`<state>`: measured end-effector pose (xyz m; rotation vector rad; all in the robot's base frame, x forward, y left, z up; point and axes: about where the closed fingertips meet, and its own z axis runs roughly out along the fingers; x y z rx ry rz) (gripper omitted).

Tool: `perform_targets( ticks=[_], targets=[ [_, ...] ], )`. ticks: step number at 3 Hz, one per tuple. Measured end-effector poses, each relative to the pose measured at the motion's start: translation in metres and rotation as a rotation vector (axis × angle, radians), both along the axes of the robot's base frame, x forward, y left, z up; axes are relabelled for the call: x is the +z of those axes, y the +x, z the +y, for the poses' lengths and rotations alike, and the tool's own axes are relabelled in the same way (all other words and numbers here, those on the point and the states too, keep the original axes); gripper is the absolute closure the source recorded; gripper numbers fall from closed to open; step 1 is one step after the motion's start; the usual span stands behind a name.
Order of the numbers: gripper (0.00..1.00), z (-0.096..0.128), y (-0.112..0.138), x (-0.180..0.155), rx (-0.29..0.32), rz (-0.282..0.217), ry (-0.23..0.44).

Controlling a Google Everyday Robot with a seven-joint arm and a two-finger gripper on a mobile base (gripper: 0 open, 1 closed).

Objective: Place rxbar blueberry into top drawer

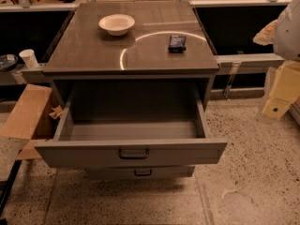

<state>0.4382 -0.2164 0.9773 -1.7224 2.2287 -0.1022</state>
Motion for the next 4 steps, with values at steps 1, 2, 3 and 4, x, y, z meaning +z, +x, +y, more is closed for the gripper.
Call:
perform_targets(
  ticks=[1, 2, 3, 4],
  targets=[
    [0.0, -0.001, 0.004, -0.001, -0.01, -0.008, 0.009],
    [0.0, -0.007, 0.032, -0.009, -0.073, -0.052, 0.066],
    [0.0, -0.001, 0.091, -0.018, -0.093, -0.129, 0.195],
    [0.0, 0.015, 0.156, -0.039, -0.098, -0.18, 0.353]
  ],
)
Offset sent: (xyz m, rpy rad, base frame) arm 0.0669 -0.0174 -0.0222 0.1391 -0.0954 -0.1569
